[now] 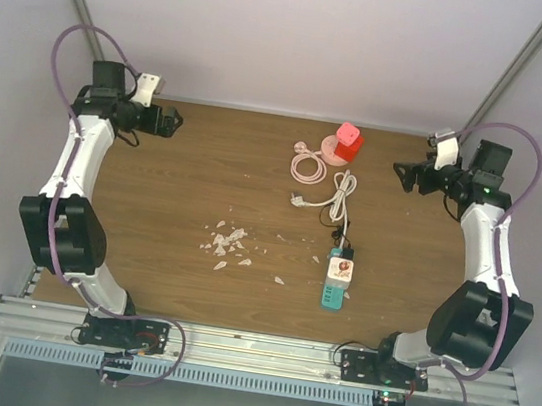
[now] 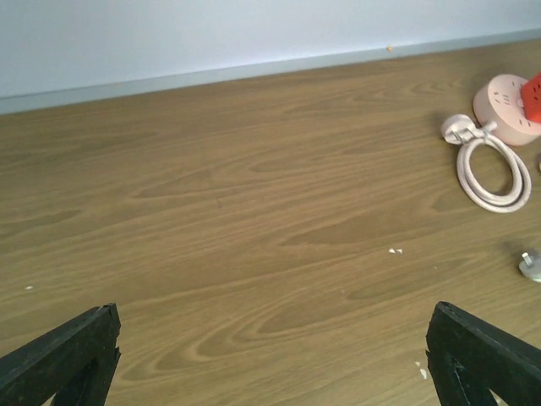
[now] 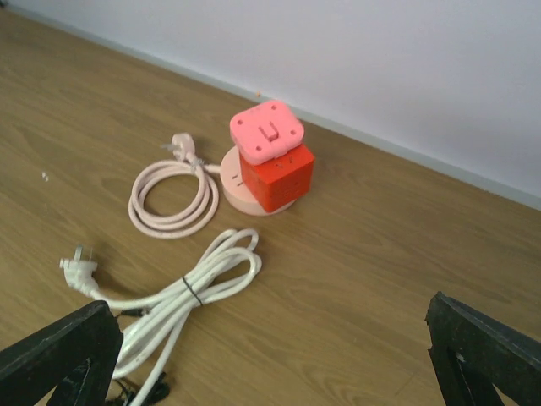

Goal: Pull the plug off the socket

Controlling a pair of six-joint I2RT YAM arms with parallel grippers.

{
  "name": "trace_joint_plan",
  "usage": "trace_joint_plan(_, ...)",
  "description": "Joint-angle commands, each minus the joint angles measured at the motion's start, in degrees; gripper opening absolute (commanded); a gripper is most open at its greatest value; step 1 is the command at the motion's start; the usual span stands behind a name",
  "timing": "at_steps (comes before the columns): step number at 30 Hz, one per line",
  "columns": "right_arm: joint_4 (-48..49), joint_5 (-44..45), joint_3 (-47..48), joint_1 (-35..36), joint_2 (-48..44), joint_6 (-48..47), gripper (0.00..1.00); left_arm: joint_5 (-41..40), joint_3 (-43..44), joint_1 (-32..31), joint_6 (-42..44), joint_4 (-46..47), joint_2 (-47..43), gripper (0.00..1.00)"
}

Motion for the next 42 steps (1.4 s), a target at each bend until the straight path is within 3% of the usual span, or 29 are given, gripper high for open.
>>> trace_joint_plan(1,-6.0,2.6,1.8,1.6,-1.1,-6.9,1.00,-2.7,-0.8,-3.1,-0.3,1.4,-1.5,0.99)
trace_joint_plan(12,-25.4,1.7,5.3,4.2,-1.6,-23.8,1.00,-3.7,-3.7,-9.4,6.7,-0.6,-3.6,0.99)
trace_joint_plan(19,-32.6,1.7,6.9,5.4,3.0,-25.7,1.00,-3.6,-7.1,-14.1,10.1,-0.4,-4.8,0.99)
trace_joint_plan(31,-31.6,1.5,7.1,8.7,14.5,-22.6,0.96,-4.1,-11.5,-17.6,12.1,0.7,-5.4,0.99)
trace_joint_plan(42,-26.7,1.8,4.6,11.8,17.7,-18.8,0.94,-3.0,-11.9,-17.8,14.3,1.5,-4.6,0.99)
